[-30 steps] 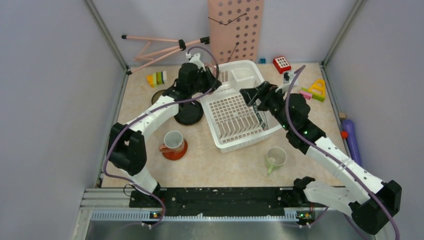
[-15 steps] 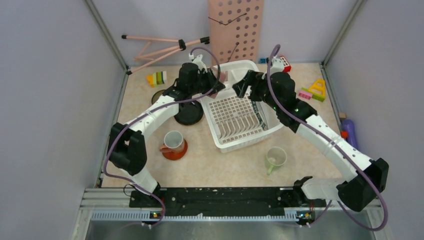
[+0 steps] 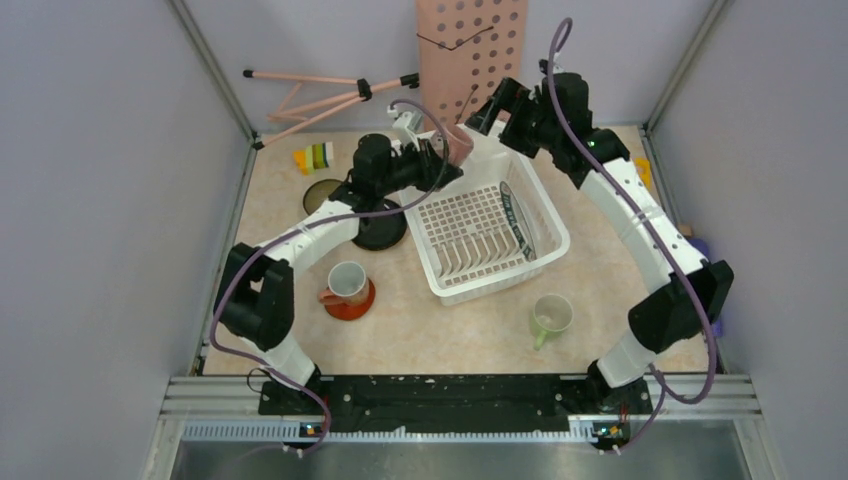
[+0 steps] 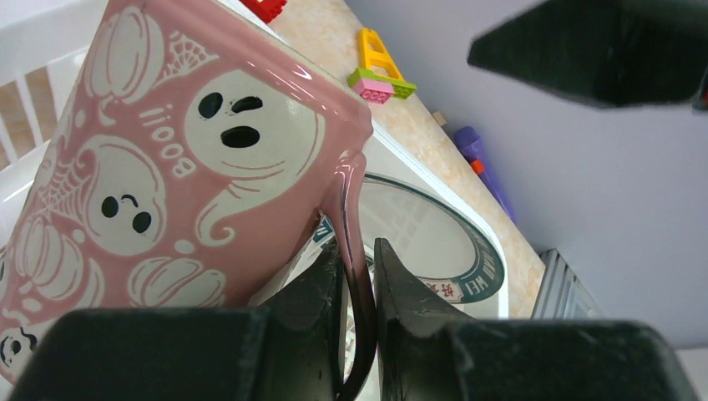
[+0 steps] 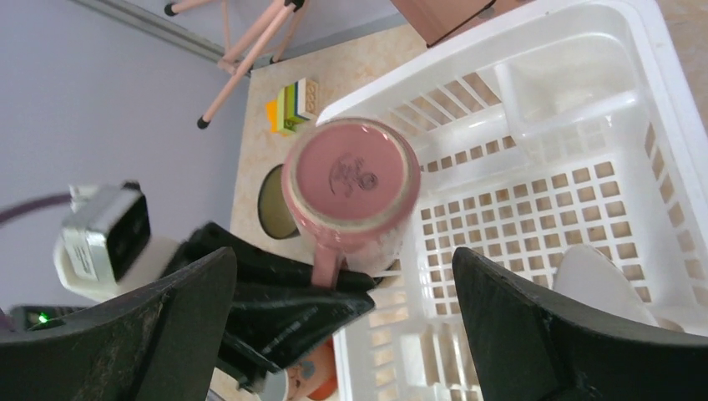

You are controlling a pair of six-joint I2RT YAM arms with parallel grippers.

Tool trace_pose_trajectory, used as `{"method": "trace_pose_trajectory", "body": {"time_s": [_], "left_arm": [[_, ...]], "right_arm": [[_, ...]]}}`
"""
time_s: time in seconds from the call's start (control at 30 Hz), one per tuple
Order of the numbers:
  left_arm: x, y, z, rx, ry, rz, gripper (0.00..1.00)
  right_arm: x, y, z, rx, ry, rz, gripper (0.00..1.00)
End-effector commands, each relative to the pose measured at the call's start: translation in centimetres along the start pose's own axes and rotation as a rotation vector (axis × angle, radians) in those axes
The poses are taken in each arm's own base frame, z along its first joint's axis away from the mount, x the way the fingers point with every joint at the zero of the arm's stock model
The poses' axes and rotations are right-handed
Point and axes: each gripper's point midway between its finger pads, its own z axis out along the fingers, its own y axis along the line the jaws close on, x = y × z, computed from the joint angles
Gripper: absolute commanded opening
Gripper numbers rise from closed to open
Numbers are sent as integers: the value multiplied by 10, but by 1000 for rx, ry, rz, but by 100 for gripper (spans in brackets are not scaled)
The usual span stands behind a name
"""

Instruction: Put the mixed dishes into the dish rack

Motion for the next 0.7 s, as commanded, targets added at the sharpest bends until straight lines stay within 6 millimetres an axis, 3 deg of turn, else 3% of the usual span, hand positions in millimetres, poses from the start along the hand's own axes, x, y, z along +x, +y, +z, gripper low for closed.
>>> {"method": "trace_pose_trajectory", "body": {"time_s": [0.0,0.13,0.37,0.53,0.67], "left_arm": [[-62,-61,-13,247,-253,324,0],[-65,-65,-7,314,-325,391,0],[-75,-50,13,297,-390,402,0],[-77,-26,27,241,-457,360,0],[-80,-8,43,209,-491,315,0]], "right_arm": [[-8,9,6,45,58,73,99],[-7,4,17,77,81,83,99],[-3,-5,38,88,80,85,99],[-11,-15,52,130,37,76,99],[-6,-20,69,135,60,72,99]]}}
